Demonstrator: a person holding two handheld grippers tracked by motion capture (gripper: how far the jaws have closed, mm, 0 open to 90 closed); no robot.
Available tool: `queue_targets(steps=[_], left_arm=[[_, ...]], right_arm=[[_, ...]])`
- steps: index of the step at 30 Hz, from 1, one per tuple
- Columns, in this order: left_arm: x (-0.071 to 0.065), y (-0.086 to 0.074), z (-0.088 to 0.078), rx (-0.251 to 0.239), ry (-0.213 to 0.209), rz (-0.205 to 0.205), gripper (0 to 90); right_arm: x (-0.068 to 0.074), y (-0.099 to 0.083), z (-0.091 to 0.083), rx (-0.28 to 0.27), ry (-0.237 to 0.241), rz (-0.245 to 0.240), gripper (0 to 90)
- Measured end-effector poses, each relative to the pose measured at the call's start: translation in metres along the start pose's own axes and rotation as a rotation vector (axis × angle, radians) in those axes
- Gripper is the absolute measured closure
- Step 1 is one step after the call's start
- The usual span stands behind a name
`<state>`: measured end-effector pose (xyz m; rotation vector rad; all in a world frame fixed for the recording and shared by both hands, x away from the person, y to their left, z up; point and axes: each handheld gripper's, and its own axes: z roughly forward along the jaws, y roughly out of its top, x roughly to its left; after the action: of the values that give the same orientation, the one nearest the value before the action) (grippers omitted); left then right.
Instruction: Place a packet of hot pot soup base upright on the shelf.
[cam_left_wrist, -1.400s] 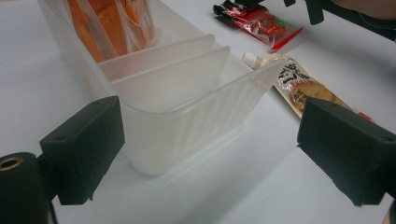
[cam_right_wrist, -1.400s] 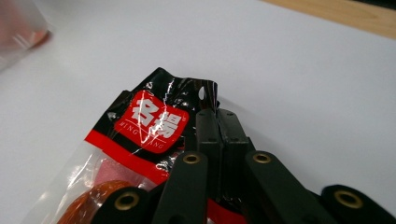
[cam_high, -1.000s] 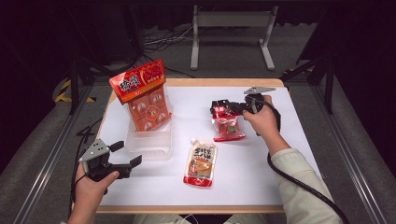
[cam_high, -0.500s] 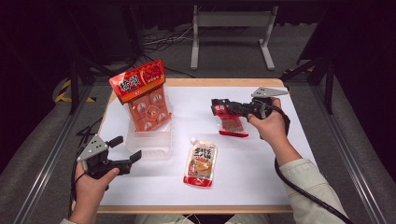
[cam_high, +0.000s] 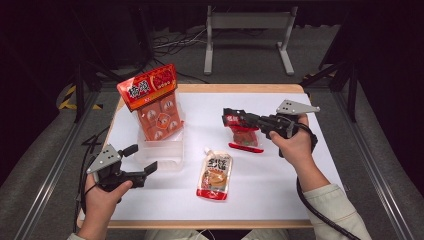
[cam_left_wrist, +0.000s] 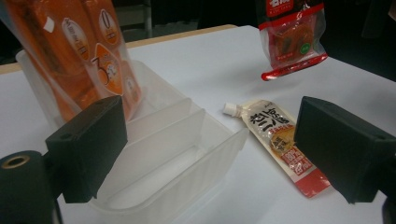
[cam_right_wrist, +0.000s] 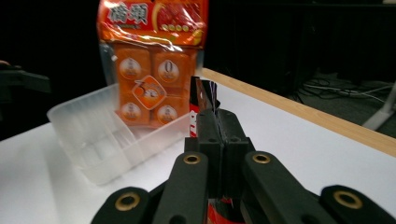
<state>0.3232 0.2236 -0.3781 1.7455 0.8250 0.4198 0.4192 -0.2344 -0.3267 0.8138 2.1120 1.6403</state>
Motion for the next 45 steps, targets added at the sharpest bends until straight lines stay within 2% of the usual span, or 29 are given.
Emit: queue_targets(steps=[6,14,19,25,37,45], left_arm=[[-0.003,0.001,0.001,0.002,-0.007,0.01,10.2],[-0.005,0.002,0.002,-0.005,-0.022,0.017,10.0],[-0.008,0.005,0.004,-0.007,-0.05,0.029,10.0],[-0.016,0.012,0.011,-0.014,-0.098,0.039,10.8],[-0.027,0.027,0.031,-0.005,-0.155,0.067,11.2],[-0.035,0.039,0.053,0.012,-0.214,0.085,11.2]], right_arm=[[0.012,0.003,-0.006,-0.04,0.039,-0.009,89.8],[0.02,0.004,-0.009,-0.081,0.068,-0.016,89.7],[0.027,0.005,-0.011,-0.119,0.106,-0.025,89.7],[0.043,0.003,-0.015,-0.177,0.148,-0.045,89.7],[0.06,0.002,-0.013,-0.168,0.183,-0.072,89.7],[0.064,0.001,-0.013,-0.167,0.203,-0.076,89.6]])
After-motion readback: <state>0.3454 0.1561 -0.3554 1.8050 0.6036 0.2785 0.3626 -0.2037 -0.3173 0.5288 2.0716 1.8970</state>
